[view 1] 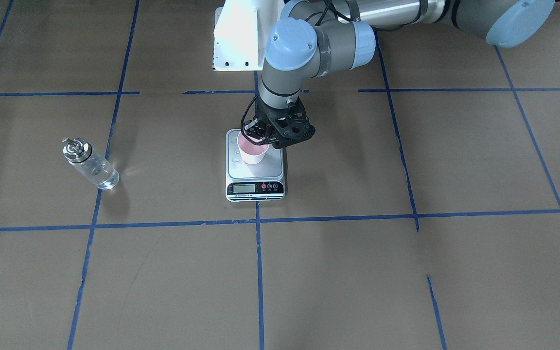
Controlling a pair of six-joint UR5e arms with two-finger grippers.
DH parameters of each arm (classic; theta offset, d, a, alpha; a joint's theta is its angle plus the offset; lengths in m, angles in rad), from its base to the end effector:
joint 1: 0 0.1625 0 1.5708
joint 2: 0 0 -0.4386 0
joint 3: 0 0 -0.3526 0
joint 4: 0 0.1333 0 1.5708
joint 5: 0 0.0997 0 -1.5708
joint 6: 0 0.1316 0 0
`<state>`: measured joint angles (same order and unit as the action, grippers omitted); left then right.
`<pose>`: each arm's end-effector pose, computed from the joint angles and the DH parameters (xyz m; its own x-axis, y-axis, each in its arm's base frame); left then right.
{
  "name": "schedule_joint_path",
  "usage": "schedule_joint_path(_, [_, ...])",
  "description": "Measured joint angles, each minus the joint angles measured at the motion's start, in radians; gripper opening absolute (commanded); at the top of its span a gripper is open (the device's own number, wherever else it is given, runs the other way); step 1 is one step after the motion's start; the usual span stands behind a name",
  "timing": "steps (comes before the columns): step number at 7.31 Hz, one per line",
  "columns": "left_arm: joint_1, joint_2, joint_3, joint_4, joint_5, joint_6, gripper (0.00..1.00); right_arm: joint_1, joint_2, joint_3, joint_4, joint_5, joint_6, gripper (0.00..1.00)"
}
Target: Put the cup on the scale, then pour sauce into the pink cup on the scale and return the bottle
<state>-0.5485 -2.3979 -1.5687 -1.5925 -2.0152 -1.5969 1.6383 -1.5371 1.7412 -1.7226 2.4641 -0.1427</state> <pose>0.5719 -0.4394 0.2045 0.5600 -0.3698 -0.7414 0.2106 0.9290 -0.3042 0.0620 -0.4608 0.6066 0.6314 -0.1401 0.7627 0.0227 0.9865 0.1624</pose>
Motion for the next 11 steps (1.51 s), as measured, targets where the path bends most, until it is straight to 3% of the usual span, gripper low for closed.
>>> schedule_joint_path(1, [0.001, 0.006, 0.000, 0.000, 0.001, 0.001, 1.00, 0.000, 0.000, 0.000, 0.000, 0.000, 0.000, 1.00])
schedule_joint_path(3, [0.001, 0.026, -0.029, 0.002, 0.003, 0.008, 1.00, -0.003, 0.003, 0.002, -0.002, 0.000, 0.000, 1.00])
schedule_joint_path(5, [0.000, 0.084, -0.140, 0.009, -0.001, 0.016, 1.00, -0.022, 0.004, 0.037, -0.007, -0.005, 0.002, 1.00])
schedule_joint_path(7, [-0.028, 0.117, -0.277, 0.097, -0.005, 0.110, 1.00, -0.039, -0.011, 0.096, -0.010, -0.010, 0.031, 1.00])
schedule_joint_path(9, [-0.097, 0.149, -0.376, 0.202, -0.007, 0.233, 1.00, -0.114, -0.061, 0.255, -0.012, -0.032, 0.209, 1.00])
schedule_joint_path(11, [-0.162, 0.213, -0.431, 0.223, -0.008, 0.339, 1.00, -0.244, -0.130, 0.464, -0.011, -0.078, 0.429, 1.00])
